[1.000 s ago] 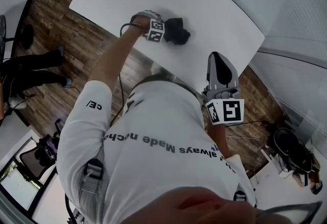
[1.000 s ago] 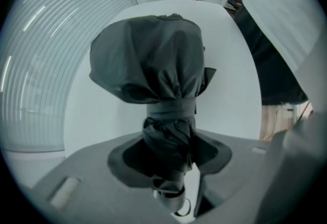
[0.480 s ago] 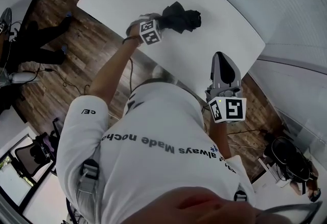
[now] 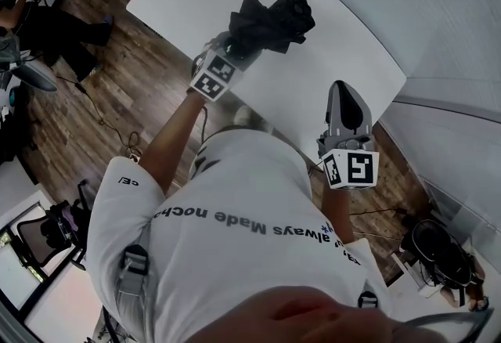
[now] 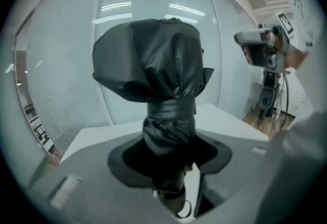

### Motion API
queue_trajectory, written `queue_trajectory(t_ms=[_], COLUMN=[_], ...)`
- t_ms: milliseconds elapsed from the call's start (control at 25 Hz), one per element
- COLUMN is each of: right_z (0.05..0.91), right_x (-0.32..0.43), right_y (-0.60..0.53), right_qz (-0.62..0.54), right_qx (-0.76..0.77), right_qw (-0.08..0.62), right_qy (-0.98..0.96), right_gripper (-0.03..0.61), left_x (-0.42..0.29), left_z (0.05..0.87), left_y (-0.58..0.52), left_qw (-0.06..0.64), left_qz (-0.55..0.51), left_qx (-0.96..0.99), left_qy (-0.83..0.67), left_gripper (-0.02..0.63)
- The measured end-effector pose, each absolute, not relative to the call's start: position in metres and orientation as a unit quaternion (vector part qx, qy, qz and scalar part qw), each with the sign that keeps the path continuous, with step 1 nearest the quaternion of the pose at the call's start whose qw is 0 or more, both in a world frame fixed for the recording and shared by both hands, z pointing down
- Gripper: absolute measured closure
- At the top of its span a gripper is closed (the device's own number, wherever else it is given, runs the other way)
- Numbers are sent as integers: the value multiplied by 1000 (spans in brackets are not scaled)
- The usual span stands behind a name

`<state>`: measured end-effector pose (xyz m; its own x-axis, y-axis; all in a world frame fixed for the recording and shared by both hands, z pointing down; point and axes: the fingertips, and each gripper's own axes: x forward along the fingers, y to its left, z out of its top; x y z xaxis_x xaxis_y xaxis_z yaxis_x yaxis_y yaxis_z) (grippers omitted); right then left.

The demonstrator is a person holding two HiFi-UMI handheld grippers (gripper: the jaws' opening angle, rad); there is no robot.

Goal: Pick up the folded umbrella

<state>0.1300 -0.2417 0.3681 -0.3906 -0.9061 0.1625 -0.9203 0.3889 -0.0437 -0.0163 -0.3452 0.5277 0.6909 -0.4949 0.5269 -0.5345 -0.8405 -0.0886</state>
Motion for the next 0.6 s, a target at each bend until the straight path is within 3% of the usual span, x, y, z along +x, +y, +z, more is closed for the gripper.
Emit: queue_trajectory(t_ms=[280, 600], right_z=[363, 354], right_x=[120, 117], right_y=[-244, -237], right_qz=[53, 43], right_qx=[545, 536], right_qw=[52, 50], right_qy=[-835, -842], right_gripper=[574, 574], left_x=[-32, -31], left_z=[442, 378], left_y=[-321, -281], left_qw=[46, 26], left_qz=[130, 43], left_qx=[936, 940], left_qy=[-323, -338], left_gripper=[400, 397])
